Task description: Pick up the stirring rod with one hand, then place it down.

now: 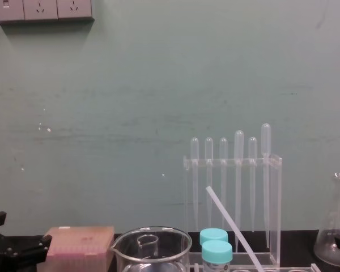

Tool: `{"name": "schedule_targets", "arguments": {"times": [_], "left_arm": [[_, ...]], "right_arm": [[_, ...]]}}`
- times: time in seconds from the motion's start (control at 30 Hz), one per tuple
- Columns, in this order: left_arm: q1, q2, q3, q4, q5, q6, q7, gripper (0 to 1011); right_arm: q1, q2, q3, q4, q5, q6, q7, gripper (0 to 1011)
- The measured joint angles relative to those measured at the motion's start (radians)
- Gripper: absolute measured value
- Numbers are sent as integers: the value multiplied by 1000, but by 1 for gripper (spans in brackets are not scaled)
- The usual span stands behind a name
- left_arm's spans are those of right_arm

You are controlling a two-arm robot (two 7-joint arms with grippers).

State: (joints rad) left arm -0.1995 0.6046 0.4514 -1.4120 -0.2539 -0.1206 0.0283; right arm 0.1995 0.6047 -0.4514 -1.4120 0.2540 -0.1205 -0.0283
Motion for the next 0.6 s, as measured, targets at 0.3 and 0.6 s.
{"name": "schedule_targets", "arguments": {"times": [0.3, 0.6], "left_arm": [[0, 0, 0, 0, 0, 0, 0, 1000], [0, 0, 0, 0, 0, 0, 0, 1000]], "right_arm": [[0, 0, 0, 0, 0, 0, 0, 1003], [0, 0, 0, 0, 0, 0, 0, 1003]]}}
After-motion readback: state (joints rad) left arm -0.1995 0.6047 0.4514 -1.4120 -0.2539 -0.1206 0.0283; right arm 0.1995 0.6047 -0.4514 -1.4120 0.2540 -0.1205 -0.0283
